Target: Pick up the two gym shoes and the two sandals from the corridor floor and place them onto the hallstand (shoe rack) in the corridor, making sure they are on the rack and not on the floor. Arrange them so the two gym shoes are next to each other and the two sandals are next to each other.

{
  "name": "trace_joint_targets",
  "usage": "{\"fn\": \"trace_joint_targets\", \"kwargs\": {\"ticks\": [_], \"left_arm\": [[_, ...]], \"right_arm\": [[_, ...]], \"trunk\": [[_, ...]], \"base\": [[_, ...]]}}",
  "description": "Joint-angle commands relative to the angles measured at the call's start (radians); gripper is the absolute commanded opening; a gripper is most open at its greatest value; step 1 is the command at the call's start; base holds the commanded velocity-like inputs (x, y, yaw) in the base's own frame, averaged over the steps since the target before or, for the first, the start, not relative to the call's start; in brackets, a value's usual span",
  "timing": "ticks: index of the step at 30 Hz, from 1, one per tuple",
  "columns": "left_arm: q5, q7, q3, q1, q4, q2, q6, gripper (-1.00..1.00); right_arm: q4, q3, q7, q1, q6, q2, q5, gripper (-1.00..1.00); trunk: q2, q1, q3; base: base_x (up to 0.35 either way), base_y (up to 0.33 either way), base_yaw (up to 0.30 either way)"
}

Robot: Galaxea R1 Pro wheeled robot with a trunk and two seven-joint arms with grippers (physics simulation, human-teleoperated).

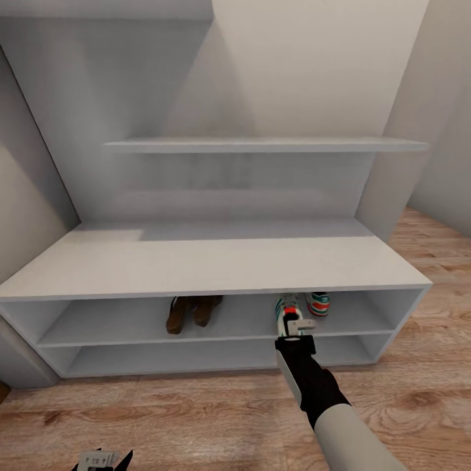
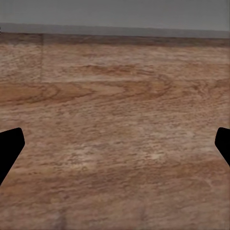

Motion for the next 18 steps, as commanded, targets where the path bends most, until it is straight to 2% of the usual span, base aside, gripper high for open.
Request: {"fn": "trace_joint_targets", "kwargs": {"ticks": [1,7,13,18], "left_arm": [[0.001,-0.01,0.008,-0.001,0.001,0.0,0.0,1.0],[0.001,-0.006,0.009,-0.001,0.002,0.0,0.0,1.0],[0.001,-0.005,0.01,-0.001,0.002,0.0,0.0,1.0],[0.001,-0.005,0.01,-0.001,0.002,0.0,0.0,1.0]], "right_arm": [[-0.005,0.002,-0.003,-0.001,0.01,0.0,0.002,-1.0],[-0.008,0.001,-0.003,-0.001,0.012,0.0,0.001,-1.0],[-0.009,0.001,-0.003,-0.001,0.013,0.0,0.002,-1.0],[-0.009,0.0,-0.003,-0.001,0.013,0.0,0.001,-1.0]], "trunk": [[0.0,0.0,-0.001],[0.0,0.0,-0.001],[0.0,0.0,-0.001],[0.0,0.0,-0.001]], "base": [[0.0,0.0,0.0],[0.007,0.0,0.0],[0.146,-0.053,0.0],[0.03,-0.011,0.0]]}}
